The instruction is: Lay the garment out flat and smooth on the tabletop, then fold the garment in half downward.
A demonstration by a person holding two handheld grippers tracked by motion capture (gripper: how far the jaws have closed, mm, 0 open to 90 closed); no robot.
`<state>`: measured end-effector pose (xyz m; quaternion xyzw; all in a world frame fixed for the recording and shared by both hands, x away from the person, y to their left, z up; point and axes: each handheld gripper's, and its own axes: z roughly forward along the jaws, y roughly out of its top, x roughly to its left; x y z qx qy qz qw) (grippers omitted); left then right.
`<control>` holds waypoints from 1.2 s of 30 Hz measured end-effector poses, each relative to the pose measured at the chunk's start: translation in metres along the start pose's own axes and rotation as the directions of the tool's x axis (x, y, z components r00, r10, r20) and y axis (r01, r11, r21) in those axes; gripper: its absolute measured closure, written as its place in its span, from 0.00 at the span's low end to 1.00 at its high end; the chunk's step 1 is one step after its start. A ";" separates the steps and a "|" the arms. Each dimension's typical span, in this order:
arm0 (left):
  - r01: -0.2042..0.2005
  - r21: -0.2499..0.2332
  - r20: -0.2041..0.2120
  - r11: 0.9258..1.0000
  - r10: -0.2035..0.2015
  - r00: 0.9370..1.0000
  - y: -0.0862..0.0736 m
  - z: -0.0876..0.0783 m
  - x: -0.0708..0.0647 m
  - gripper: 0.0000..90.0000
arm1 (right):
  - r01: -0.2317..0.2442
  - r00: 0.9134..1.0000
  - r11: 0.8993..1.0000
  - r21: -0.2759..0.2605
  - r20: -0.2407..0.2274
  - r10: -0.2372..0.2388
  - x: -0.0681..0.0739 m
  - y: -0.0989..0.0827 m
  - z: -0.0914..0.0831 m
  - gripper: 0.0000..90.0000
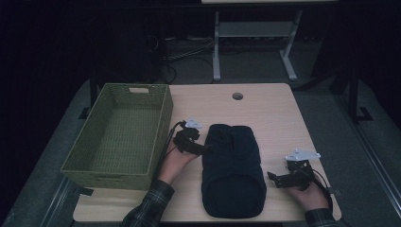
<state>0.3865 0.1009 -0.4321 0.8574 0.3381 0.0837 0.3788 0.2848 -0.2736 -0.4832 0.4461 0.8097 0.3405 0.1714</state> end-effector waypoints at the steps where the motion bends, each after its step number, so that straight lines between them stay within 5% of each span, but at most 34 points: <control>1: 0.002 -0.013 -0.005 1.000 -0.002 1.000 0.004 -0.001 0.003 0.28 | 0.000 1.000 1.000 0.000 0.000 0.000 0.000 0.000 0.000 0.03; 18: 0.010 -0.076 -0.010 0.997 -0.011 1.000 0.032 0.011 0.026 0.28 | 0.011 1.000 0.999 0.042 -0.007 -0.011 -0.001 0.012 -0.003 0.09; 36: 0.035 -0.084 -0.037 0.996 -0.038 0.999 0.045 0.024 0.045 0.29 | 0.032 0.996 0.999 -0.013 -0.081 -0.033 -0.015 0.071 0.007 0.09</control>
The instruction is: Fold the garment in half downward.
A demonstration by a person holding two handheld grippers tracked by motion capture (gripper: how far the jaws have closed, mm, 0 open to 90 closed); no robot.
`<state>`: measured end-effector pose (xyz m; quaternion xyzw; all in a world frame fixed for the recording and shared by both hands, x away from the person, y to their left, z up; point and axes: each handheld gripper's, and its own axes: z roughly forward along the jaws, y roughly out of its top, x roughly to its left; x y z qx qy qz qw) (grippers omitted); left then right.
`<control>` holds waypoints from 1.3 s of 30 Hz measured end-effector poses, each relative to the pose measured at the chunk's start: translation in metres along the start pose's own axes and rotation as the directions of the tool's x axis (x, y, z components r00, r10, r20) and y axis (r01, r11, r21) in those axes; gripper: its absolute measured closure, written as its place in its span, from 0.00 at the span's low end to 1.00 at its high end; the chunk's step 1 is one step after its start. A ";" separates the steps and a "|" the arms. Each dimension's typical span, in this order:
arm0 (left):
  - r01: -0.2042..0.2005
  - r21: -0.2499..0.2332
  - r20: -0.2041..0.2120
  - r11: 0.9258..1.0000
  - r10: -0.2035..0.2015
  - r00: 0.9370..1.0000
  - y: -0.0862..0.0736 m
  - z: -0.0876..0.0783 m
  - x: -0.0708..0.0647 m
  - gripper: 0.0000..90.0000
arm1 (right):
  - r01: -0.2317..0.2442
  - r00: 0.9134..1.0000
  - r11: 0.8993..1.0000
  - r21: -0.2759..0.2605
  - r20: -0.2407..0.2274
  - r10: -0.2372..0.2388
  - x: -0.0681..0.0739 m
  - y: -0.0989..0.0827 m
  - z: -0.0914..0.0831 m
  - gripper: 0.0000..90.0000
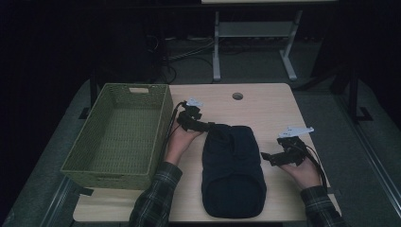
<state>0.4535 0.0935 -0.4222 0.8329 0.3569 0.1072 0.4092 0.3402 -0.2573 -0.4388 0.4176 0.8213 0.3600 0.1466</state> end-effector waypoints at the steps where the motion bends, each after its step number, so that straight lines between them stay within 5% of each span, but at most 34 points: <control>1: 0.009 -0.008 0.002 1.000 -0.009 1.000 0.000 0.001 0.001 0.30 | 0.000 1.000 1.000 0.006 -0.006 0.000 -0.002 0.003 0.002 0.09; 15: 0.045 0.030 -0.012 0.999 -0.044 0.999 -0.005 0.022 0.012 0.34 | -0.002 0.998 1.000 -0.013 -0.057 0.001 -0.020 0.045 0.027 0.15; 27: 0.025 0.106 -0.027 0.994 -0.022 0.999 -0.012 0.047 0.014 0.37 | -0.011 0.997 1.000 -0.011 -0.077 0.010 -0.033 0.074 0.050 0.16; 35: 0.027 0.112 -0.024 0.993 -0.024 0.999 -0.014 0.051 0.012 0.41 | -0.035 0.997 0.999 -0.031 -0.067 0.032 -0.046 0.083 0.067 0.23; 39: 0.021 0.114 -0.022 0.993 -0.019 1.000 -0.014 0.051 0.012 0.42 | -0.045 0.996 0.999 0.015 -0.076 0.046 -0.054 0.083 0.080 0.24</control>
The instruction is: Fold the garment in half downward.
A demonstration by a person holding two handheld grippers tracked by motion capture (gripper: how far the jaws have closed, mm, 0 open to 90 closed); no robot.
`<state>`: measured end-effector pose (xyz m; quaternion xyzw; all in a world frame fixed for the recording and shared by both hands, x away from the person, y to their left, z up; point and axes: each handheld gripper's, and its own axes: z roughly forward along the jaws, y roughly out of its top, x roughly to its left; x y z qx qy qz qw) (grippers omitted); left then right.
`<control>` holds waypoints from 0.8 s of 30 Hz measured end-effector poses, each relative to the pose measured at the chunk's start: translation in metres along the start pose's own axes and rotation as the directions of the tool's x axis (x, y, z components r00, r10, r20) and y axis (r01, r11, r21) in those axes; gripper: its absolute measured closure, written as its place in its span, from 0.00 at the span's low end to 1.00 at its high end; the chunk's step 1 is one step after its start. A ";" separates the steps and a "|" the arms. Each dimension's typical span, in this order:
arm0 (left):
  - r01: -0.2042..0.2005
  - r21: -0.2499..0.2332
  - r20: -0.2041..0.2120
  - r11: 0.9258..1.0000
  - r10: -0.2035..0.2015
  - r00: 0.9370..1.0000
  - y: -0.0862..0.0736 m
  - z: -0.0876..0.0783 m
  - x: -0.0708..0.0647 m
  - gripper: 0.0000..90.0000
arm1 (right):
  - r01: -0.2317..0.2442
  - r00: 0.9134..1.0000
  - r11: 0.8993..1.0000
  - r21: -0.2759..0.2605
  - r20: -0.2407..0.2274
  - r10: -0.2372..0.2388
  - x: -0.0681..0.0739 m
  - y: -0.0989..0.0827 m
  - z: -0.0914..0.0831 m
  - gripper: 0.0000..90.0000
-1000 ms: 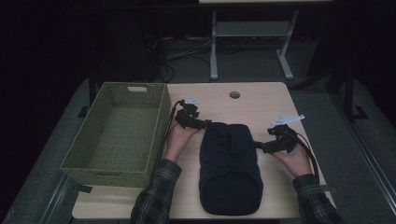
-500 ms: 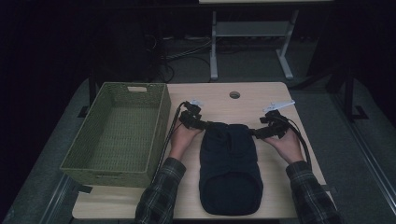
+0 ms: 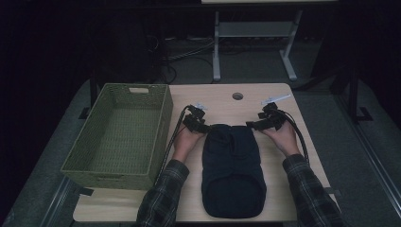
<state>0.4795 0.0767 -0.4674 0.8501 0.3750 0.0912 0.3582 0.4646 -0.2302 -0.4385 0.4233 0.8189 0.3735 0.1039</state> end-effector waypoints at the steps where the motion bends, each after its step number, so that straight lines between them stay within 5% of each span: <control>1: -0.008 0.003 -0.002 1.000 0.008 1.000 0.000 0.000 0.000 0.43 | -0.002 1.000 1.000 0.001 -0.002 0.002 -0.002 0.000 0.002 0.24; 11: -0.019 -0.003 -0.003 1.000 0.019 1.000 0.000 0.000 -0.002 0.46 | -0.010 1.000 1.000 0.030 -0.024 0.011 -0.008 -0.009 0.019 0.31; 18: -0.026 -0.006 0.005 1.000 0.026 1.000 -0.001 0.000 -0.002 0.50 | 0.073 0.997 0.995 0.068 -0.036 -0.070 -0.001 -0.012 0.025 0.43; 24: -0.022 -0.003 0.025 1.000 0.022 0.999 -0.001 -0.001 -0.003 0.61 | 0.090 0.995 0.993 0.081 -0.056 -0.086 0.002 -0.014 0.027 0.55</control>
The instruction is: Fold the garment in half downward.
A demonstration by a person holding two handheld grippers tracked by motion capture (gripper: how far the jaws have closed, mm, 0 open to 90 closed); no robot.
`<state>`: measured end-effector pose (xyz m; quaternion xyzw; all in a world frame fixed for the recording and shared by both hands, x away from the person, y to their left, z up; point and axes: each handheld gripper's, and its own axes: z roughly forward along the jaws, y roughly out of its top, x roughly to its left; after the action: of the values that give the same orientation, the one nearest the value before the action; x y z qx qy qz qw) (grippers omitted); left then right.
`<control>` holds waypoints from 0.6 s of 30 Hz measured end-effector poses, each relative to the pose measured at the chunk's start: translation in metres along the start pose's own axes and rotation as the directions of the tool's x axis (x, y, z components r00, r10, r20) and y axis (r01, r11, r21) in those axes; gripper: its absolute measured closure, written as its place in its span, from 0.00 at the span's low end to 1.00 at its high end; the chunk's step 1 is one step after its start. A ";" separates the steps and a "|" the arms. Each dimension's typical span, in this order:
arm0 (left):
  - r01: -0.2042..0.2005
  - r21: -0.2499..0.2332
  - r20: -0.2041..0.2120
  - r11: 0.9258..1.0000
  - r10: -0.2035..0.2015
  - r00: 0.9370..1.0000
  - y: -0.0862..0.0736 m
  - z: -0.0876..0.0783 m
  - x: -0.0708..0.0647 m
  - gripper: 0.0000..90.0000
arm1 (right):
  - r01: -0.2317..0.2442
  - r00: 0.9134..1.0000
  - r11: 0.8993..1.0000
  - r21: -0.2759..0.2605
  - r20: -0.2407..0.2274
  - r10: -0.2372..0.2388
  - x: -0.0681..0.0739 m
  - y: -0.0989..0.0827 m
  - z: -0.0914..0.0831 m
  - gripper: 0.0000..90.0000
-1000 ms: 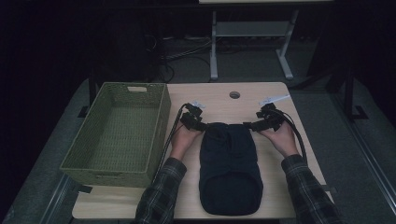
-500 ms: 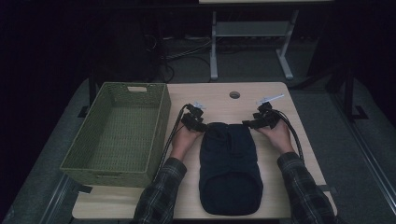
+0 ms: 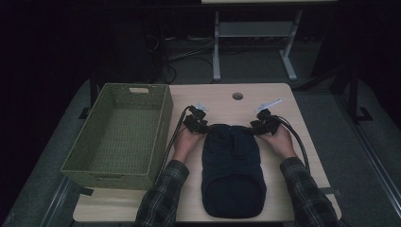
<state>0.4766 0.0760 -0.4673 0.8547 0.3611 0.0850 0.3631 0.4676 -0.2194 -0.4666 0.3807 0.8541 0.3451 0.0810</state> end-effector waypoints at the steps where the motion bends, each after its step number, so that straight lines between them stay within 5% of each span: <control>1: -0.001 0.001 0.005 1.000 0.001 1.000 0.000 0.000 0.000 0.63 | -0.002 1.000 1.000 0.002 -0.015 0.002 0.000 0.000 0.000 0.58; 9: 0.024 -0.002 0.073 1.000 -0.024 0.997 -0.001 0.001 0.000 0.86 | 0.011 0.999 1.000 0.020 -0.050 -0.010 0.006 0.002 0.001 0.85; 18: -0.011 0.016 0.020 1.000 0.011 1.000 0.003 -0.003 -0.006 0.92 | 0.008 0.999 1.000 0.014 -0.032 -0.007 0.007 0.006 -0.001 0.94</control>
<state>0.4732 0.0721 -0.4625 0.8603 0.3536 0.0756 0.3594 0.4655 -0.2124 -0.4613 0.3724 0.8592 0.3447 0.0659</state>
